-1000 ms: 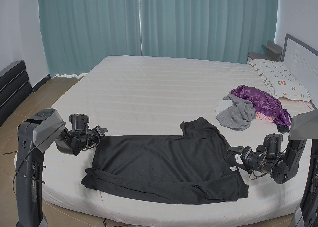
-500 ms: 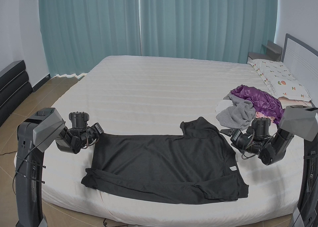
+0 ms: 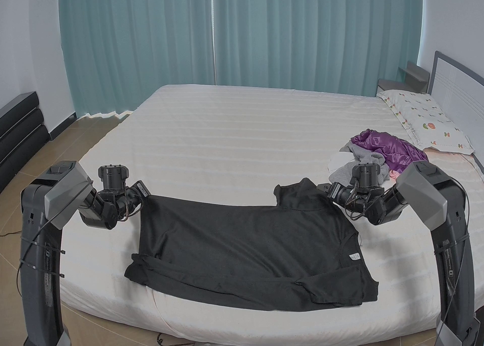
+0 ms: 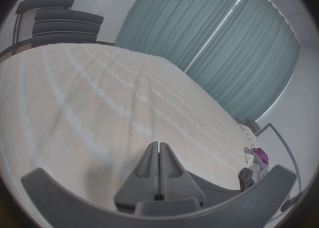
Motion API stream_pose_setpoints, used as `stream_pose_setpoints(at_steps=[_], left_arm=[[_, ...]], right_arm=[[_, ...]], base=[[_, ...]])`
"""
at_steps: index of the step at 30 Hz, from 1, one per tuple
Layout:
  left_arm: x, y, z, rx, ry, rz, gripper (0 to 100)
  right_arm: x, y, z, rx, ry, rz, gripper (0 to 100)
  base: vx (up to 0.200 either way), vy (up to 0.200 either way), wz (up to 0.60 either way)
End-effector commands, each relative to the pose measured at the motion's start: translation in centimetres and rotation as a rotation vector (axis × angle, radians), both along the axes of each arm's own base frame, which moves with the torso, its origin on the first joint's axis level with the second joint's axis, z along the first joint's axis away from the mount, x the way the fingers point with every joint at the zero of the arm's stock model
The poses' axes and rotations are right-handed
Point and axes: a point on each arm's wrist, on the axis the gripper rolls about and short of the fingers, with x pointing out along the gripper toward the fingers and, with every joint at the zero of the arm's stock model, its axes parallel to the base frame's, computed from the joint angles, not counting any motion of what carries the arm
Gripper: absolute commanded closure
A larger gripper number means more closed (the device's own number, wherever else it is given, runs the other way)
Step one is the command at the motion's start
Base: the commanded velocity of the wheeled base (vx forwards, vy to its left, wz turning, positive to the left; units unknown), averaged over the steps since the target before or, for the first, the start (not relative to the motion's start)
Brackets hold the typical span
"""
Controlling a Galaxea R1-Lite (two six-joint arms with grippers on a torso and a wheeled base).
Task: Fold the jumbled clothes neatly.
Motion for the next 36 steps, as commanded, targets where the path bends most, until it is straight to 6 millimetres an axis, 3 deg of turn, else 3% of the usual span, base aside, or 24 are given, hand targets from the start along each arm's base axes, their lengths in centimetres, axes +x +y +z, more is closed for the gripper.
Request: stream_pose_setpoints(at_steps=[1,6,15,21,36], left_arm=[[0.1,0.3,0.6,0.004,-0.012,0.015,100],[0.1,0.1,0.5,0.004,-0.011,0.01,100],[0.8,0.2,0.9,0.018,-0.045,0.02,100],[2.2,0.1,0.3,0.018,-0.072,0.018,100],[4.0,-1.7,-2.3,0.016,-0.082,-0.018,100]], right_arm=[[1.5,0.8,-4.8,-0.077,0.074,0.005,100],[2.0,0.6,-4.7,-0.092,0.055,-0.018,100],[3.2,-1.6,-1.0,-0.039,-0.089,-0.106,100],[3.6,-3.3,0.2,-0.03,-0.14,-0.168,100],[3.8,-2.6,-1.8,-0.047,-0.139,-0.188,100]], base=[[0.0,0.0,0.0],[0.0,0.0,0.0],[0.0,0.0,0.0],[0.0,0.0,0.0],[0.0,0.0,0.0]])
